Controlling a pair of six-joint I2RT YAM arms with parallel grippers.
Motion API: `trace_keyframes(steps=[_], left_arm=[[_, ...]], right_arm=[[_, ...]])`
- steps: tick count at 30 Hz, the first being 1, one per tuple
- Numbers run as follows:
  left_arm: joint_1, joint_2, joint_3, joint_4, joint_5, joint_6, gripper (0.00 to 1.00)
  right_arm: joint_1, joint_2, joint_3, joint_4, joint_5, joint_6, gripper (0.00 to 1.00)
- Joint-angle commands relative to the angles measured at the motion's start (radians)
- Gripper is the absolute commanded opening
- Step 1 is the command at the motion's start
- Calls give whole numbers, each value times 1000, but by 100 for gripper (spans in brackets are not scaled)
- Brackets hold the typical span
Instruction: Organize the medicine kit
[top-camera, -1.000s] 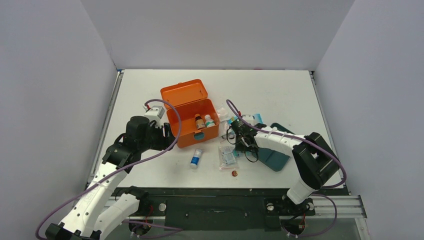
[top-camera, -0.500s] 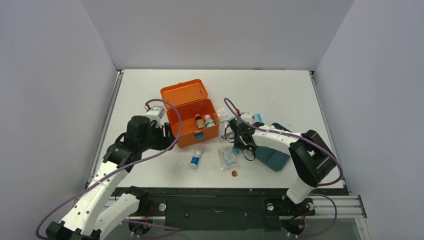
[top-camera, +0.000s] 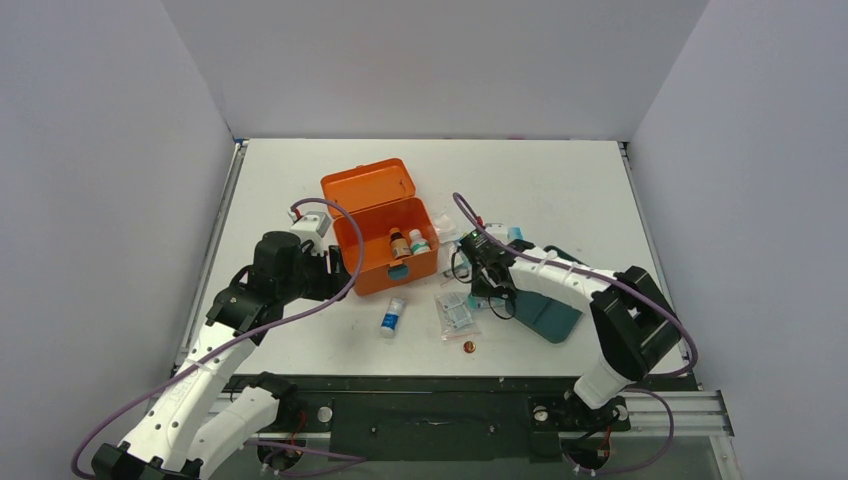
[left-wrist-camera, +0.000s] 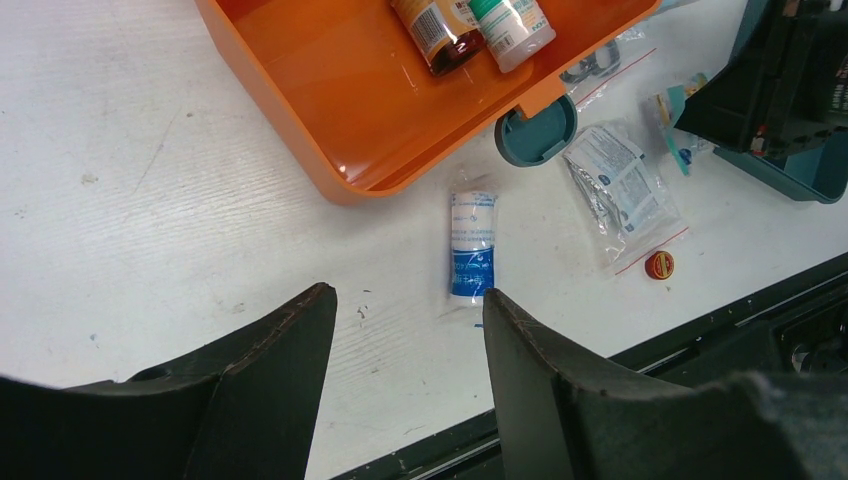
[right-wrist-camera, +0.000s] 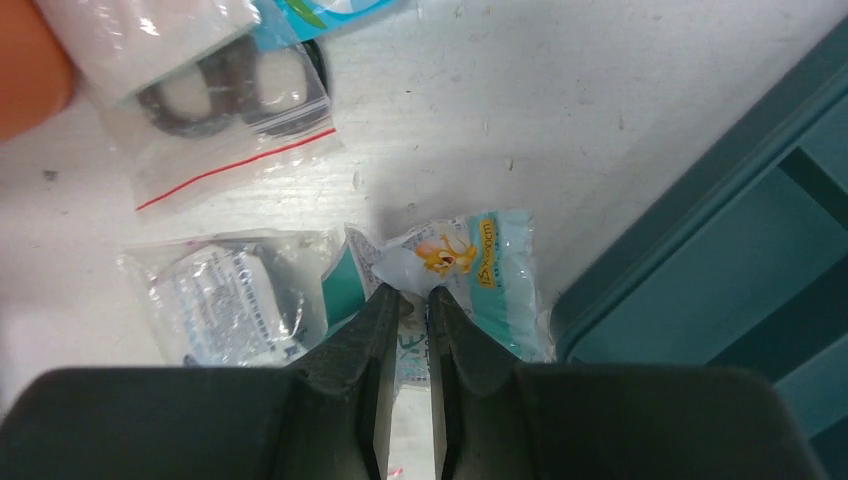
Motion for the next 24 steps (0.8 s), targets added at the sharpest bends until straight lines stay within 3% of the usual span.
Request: trace_keyframes(steps=[1, 16, 24], left_arm=[[-8, -11, 7, 43, -4, 11, 54], [-19, -21, 7, 42, -5, 11, 54], [-21, -18, 7, 43, -6, 11, 54]], right_arm=[[8, -98, 84, -71, 25, 10, 0], [-30, -225, 137, -177, 94, 23, 0], [-93, -302, 65, -199, 128, 105, 0]])
